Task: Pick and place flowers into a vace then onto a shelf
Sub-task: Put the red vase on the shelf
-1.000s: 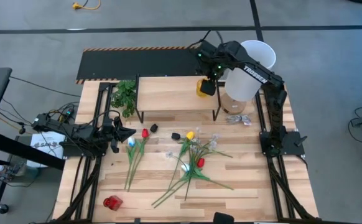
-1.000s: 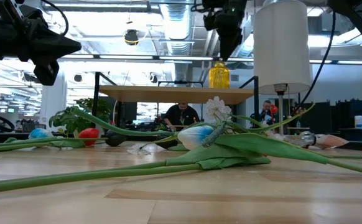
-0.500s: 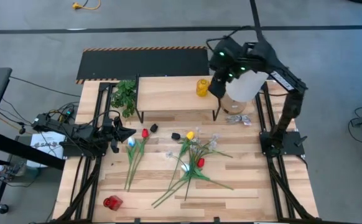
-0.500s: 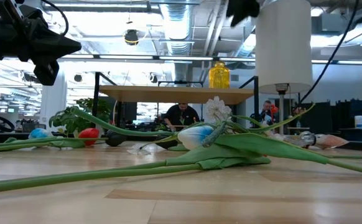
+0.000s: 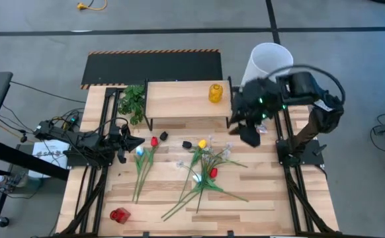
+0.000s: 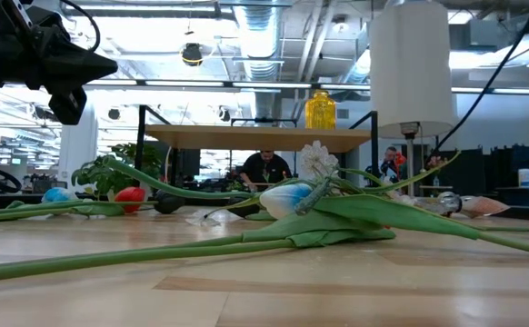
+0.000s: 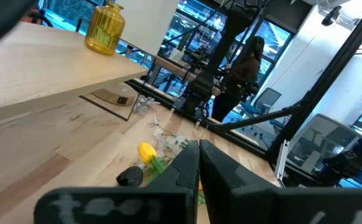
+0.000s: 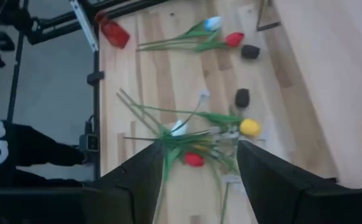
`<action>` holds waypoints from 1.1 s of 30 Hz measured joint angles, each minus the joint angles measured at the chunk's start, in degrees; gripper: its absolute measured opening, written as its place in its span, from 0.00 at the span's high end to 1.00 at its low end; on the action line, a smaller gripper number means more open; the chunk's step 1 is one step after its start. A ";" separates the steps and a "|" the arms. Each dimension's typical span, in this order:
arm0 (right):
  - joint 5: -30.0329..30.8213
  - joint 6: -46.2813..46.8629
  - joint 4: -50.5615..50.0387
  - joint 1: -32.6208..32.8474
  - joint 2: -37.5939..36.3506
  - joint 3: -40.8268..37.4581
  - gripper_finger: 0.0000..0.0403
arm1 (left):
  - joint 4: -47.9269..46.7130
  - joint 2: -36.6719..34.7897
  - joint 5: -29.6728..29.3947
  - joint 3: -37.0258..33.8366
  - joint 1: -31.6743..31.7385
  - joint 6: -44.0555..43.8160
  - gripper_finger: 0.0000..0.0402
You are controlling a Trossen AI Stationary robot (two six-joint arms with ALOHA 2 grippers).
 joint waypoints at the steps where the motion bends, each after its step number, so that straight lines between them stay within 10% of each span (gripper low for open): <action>1: 1.27 1.57 0.00 1.71 0.00 0.00 0.54 | -0.01 0.00 0.01 0.01 0.02 0.00 1.00; 19: 9.19 41.22 0.01 29.30 0.25 -19.88 0.73 | 6.68 0.00 2.61 -0.19 0.02 -13.72 1.00; 27: -6.81 47.04 4.44 34.00 -4.03 -38.75 0.92 | 25.89 0.01 21.13 -0.12 -0.02 -10.03 1.00; 33: -16.00 48.09 21.55 34.15 -12.66 -58.52 0.97 | 27.81 3.81 17.39 -0.10 -2.46 -9.83 1.00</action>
